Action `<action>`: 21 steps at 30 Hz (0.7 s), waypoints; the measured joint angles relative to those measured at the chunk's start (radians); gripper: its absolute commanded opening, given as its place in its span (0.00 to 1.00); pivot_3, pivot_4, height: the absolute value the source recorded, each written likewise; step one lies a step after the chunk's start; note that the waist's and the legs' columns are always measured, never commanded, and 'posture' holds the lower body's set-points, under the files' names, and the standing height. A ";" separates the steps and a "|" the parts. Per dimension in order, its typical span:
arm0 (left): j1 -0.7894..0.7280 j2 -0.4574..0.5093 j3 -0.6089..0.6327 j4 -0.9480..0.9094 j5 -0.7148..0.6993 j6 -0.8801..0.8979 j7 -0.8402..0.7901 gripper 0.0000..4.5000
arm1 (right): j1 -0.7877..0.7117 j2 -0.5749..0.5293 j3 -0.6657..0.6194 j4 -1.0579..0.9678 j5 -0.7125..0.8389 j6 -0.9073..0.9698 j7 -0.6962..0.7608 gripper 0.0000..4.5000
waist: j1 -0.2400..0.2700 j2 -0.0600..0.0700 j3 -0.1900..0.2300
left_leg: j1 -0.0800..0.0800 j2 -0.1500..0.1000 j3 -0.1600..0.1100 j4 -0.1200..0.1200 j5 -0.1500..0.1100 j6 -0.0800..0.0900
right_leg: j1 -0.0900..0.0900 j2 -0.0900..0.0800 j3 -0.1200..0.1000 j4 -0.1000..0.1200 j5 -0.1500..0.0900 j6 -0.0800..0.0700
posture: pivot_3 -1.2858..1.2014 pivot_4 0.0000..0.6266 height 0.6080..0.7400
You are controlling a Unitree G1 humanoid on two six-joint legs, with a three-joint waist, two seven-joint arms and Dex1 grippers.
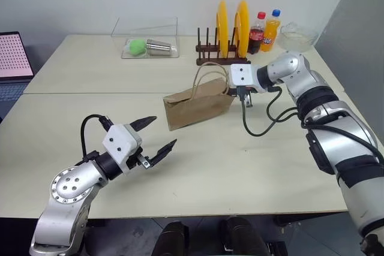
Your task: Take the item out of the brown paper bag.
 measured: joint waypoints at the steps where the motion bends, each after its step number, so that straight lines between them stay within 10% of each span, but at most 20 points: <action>1: -0.003 0.003 0.000 0.009 -0.002 -0.002 -0.005 0.92 | 0.015 -0.002 -0.005 -0.018 0.008 0.000 0.024 0.01 | 0.000 0.000 0.000 | 0.000 0.000 0.000 0.000 0.000 0.000 | 0.000 0.000 0.000 0.000 0.000 0.000 | 0.52 0.24 1.00; 12: -0.074 0.038 -0.030 0.079 -0.011 -0.060 -0.087 0.92 | 0.224 -0.090 -0.035 -0.481 0.141 0.152 0.215 0.01 | 0.005 0.002 0.001 | 0.000 0.000 0.000 0.000 0.000 0.000 | 0.000 0.000 0.000 -0.001 0.000 0.000 | 0.52 0.24 1.00; 21: -0.166 0.113 -0.187 0.117 0.036 -0.156 -0.234 1.00 | 0.654 -0.238 -0.213 -1.333 0.382 0.727 0.080 0.13 | 0.027 0.003 0.001 | -0.003 0.000 -0.003 0.000 0.000 0.000 | -0.001 0.000 -0.002 -0.002 0.000 0.000 | 0.52 0.24 1.00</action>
